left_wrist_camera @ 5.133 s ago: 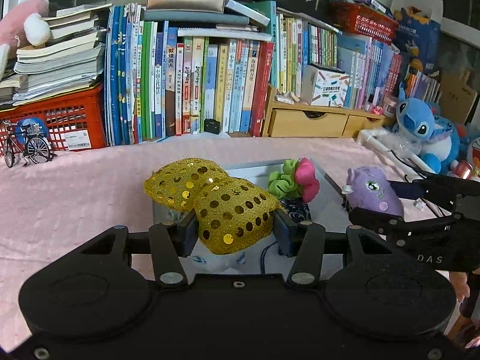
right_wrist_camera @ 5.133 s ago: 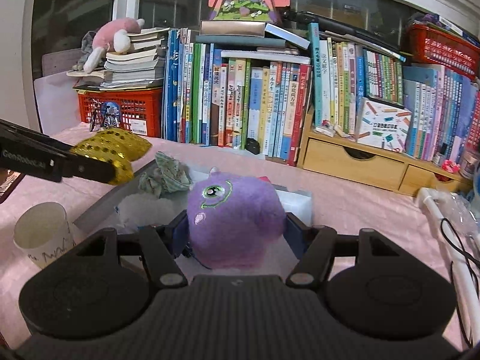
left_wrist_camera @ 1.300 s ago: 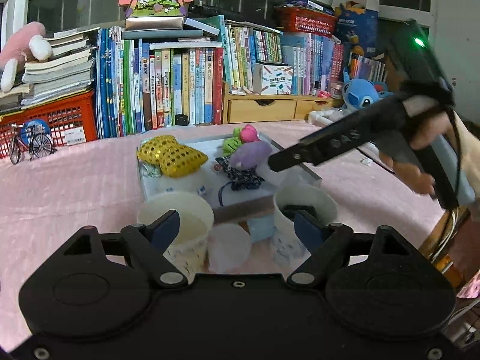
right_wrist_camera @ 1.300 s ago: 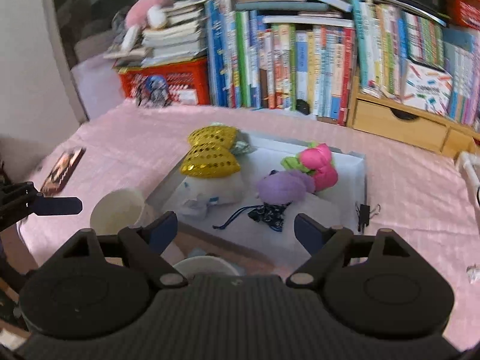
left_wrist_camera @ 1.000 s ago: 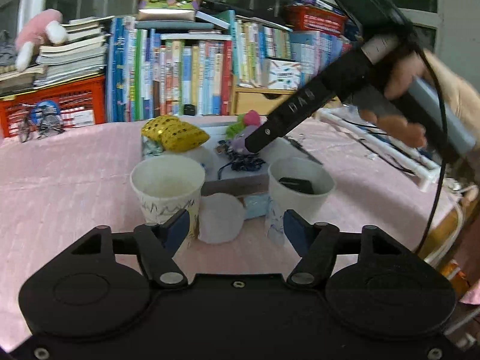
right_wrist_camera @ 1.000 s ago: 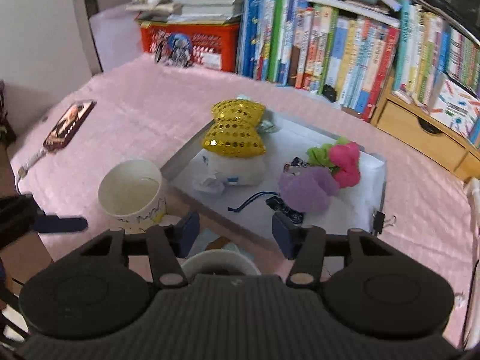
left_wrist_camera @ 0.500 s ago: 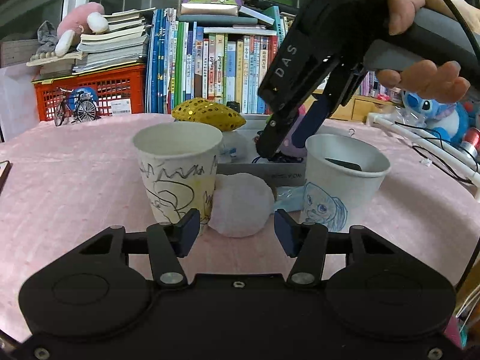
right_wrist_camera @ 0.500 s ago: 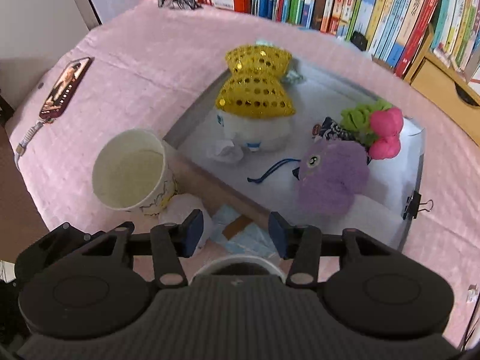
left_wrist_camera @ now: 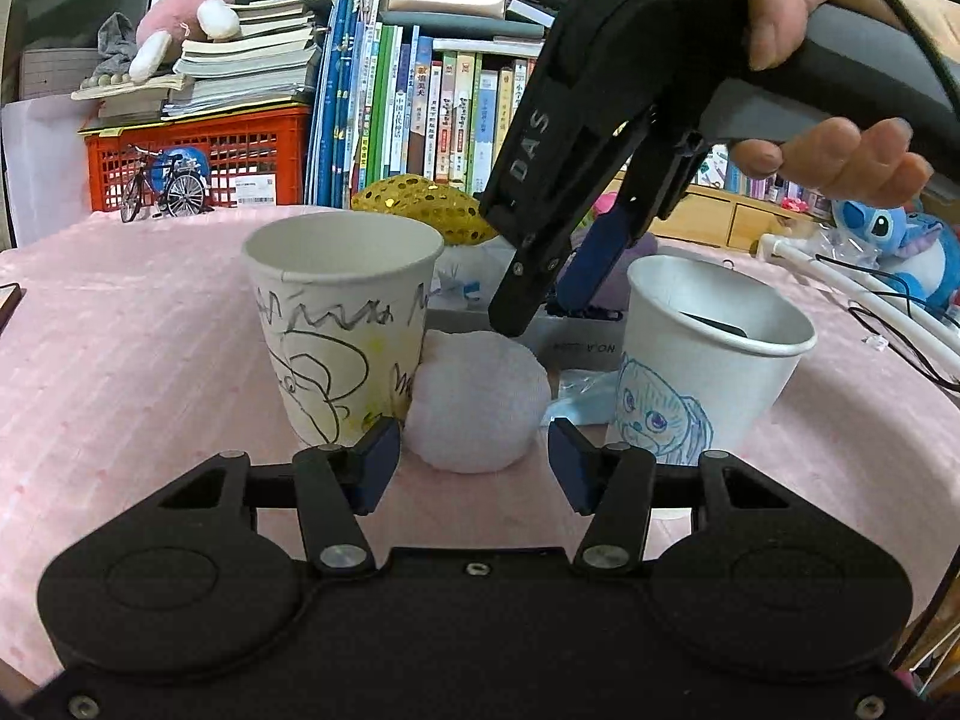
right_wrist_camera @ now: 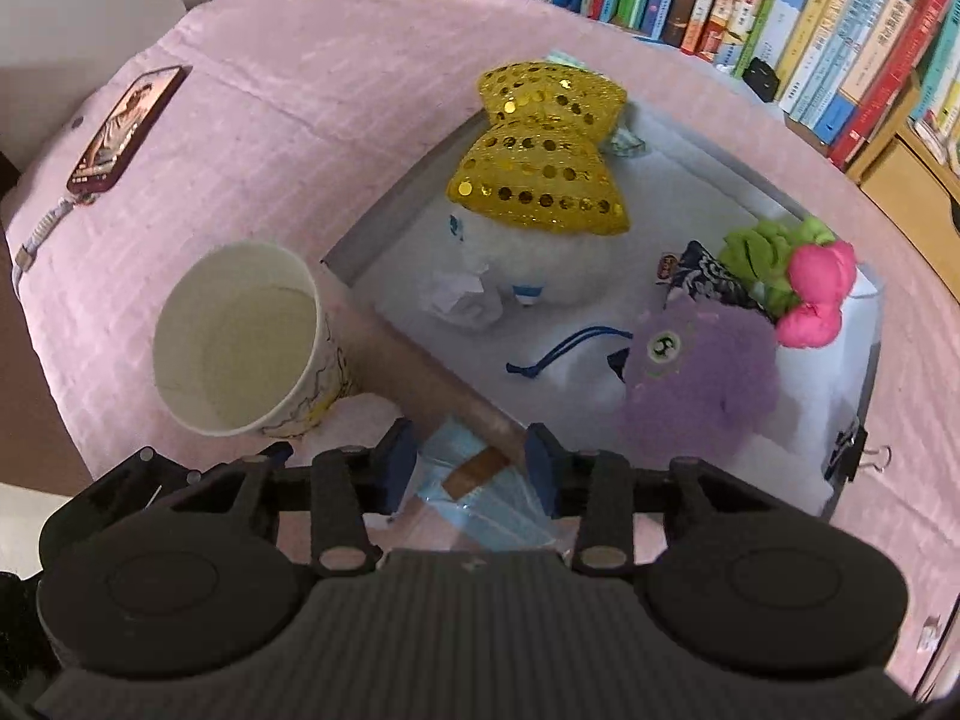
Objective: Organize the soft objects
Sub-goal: 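Grasp the white fluffy ball with the left tool while the right grasps the blue face mask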
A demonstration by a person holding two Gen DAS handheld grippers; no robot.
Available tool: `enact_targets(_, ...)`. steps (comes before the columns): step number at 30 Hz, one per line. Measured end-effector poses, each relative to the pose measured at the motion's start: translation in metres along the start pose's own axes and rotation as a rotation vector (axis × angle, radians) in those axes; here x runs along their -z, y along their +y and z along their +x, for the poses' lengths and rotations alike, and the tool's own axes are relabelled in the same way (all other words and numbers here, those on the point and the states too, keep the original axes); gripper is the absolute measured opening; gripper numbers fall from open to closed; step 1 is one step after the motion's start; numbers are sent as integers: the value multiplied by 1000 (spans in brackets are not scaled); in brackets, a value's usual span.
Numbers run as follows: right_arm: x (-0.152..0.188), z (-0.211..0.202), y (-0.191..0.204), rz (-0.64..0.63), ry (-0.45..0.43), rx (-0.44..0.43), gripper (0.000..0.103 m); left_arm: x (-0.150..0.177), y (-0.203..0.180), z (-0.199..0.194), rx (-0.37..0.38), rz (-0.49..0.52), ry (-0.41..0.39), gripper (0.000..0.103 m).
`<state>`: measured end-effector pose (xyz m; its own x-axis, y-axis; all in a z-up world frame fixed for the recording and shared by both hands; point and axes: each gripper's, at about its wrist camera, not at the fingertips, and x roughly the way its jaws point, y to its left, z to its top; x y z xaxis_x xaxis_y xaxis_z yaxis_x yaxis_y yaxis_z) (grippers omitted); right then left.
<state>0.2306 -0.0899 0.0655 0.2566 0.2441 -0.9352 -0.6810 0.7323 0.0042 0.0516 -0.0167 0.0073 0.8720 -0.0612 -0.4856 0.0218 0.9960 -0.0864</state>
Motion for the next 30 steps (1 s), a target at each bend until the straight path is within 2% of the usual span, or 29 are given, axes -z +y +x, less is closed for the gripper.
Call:
enact_targets(4,-2,6,5,-39,17,1,54,0,0,2,-4,-1,-3,52)
enact_targets(8,0,8,10,-70,32,-4,45,2,0,2,3,-18,7,52)
enact_targets(14,-1,11,15,-95,59,-15,45,4,-1,1,12,-19,4,50)
enact_targets(15,-2,14,16,-95,71,-11,48,4,-1,1,14,-13,2,44)
enact_targets(18,-4,21,17,-92,106,13,53,6,-2,-4,15,-4,-8,38)
enact_targets(24,-10,30,13,-61,172,22,72,11,-1,-14,18,-2,-8,36)
enact_targets(30,-12,37,8,-24,238,11,85,15,0,-22,22,-3,-14,36)
